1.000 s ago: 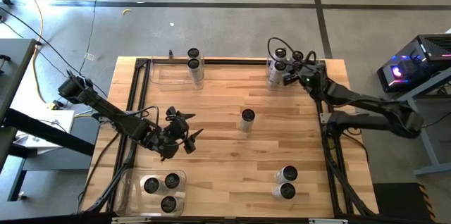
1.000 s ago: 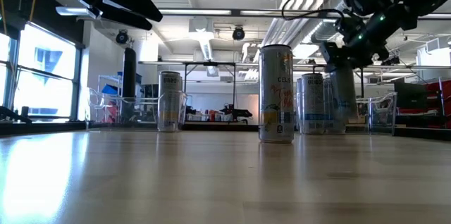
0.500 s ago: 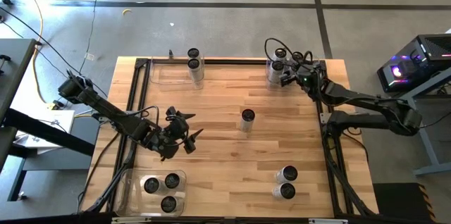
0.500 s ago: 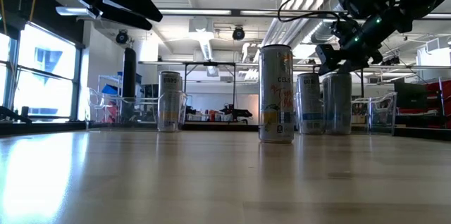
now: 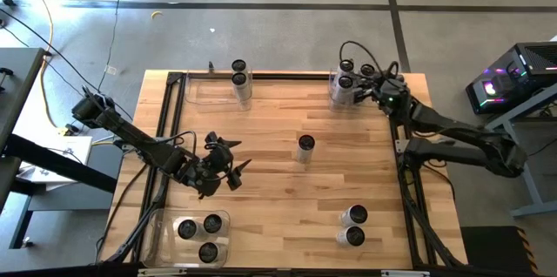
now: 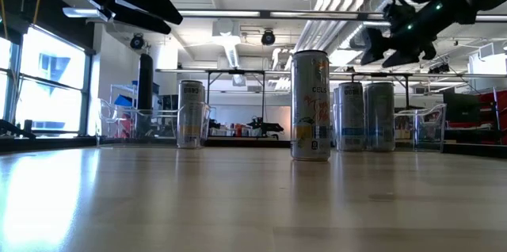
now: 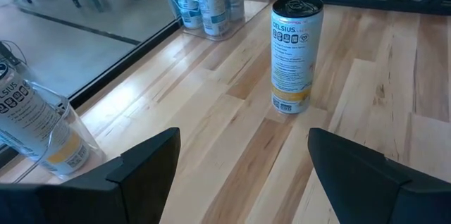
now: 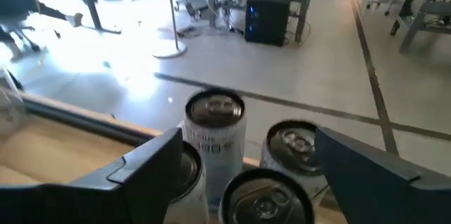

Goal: Sort soda cans
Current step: Put the white-yellow soda can into the top left transparent bin

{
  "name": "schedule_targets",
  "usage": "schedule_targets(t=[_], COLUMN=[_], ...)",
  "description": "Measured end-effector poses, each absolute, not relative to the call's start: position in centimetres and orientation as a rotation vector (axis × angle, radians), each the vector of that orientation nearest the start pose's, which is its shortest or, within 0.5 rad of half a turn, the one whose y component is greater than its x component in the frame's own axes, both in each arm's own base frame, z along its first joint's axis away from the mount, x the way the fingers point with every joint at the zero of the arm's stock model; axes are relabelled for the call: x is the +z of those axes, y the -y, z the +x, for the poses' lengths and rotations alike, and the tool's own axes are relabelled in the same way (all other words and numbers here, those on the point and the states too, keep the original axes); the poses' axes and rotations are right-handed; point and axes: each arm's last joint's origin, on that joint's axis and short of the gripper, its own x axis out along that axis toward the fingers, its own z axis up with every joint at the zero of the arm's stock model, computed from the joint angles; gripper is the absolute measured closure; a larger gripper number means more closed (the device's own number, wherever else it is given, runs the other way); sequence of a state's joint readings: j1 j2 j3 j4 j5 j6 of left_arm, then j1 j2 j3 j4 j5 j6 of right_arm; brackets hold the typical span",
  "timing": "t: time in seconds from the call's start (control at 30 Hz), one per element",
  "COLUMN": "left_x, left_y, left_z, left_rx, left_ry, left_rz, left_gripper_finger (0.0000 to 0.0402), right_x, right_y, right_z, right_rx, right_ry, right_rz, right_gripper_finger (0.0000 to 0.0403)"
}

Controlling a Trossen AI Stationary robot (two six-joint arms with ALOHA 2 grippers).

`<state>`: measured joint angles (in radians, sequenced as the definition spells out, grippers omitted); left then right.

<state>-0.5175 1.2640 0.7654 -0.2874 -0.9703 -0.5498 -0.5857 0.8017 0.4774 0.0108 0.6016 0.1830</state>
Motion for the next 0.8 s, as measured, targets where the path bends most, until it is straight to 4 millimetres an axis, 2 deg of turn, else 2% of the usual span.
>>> schedule_targets(t=[0.1, 0.27, 0.43, 0.57, 0.7, 0.8], left_x=[23.1, 23.3, 22.4, 21.7, 21.3, 21.3], left_y=[10.0, 10.3, 10.6, 10.2, 8.8, 7.3], left_z=[22.4, 23.6, 26.6, 29.4, 31.8, 33.3], left_rx=[0.565, 0.535, 0.439, 0.367, 0.348, 0.401], left_ry=[-0.434, -0.389, -0.343, -0.255, -0.153, -0.134], left_rz=[0.001, 0.04, 0.097, 0.192, 0.283, 0.274], left_gripper_finger=[0.0097, 0.0097, 0.0097, 0.0097, 0.0097, 0.0097], right_x=[25.3, 26.5, 27.4, 27.5, 27.4, 27.1], right_y=[10.0, 7.6, 4.6, 2.2, 0.2, -0.9], right_z=[13.3, 14.5, 16.0, 16.3, 16.3, 16.2], right_rx=[-1.148, -0.872, -0.608, -0.458, -0.399, -0.397], right_ry=[-0.151, -0.034, 0.028, 0.013, -0.009, -0.037], right_rz=[0.183, 0.233, 0.207, 0.175, 0.168, 0.154], right_gripper_finger=[0.0086, 0.0085, 0.0085, 0.0085, 0.0085, 0.0085])
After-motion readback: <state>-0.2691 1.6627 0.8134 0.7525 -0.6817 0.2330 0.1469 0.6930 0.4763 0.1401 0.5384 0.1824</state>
